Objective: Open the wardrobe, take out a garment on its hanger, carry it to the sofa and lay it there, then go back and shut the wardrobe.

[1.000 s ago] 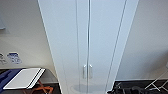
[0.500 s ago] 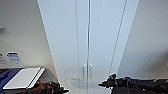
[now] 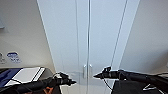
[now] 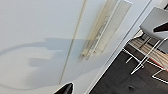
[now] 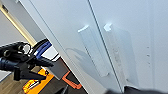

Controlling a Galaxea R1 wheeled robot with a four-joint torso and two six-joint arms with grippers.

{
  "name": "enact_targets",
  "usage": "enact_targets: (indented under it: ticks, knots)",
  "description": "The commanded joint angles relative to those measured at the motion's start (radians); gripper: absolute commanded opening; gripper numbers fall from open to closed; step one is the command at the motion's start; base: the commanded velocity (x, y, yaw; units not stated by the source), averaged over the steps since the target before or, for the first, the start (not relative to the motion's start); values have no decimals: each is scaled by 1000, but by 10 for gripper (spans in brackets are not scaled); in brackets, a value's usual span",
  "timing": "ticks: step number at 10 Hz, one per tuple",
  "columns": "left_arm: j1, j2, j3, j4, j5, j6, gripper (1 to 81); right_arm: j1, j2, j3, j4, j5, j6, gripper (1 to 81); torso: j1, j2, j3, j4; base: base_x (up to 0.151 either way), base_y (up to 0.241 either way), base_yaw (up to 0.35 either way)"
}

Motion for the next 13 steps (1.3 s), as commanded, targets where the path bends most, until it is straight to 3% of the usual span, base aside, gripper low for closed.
enact_targets:
  ticks: [1, 5, 13]
  knots:
    - [-180, 59, -40, -15, 31, 4, 811, 185, 14, -16, 11, 19, 19, 811, 0, 0, 0, 0, 0, 0, 0]
    - [-201, 151, -127, -15, 34, -7, 811, 190, 100, -153, 11, 68, 25, 811, 0, 1, 0, 0, 0, 0, 0]
    - [-221, 303, -360, -1, 53, -7, 811, 204, 247, -335, 14, 82, 25, 811, 1, 2, -1, 0, 0, 0, 0]
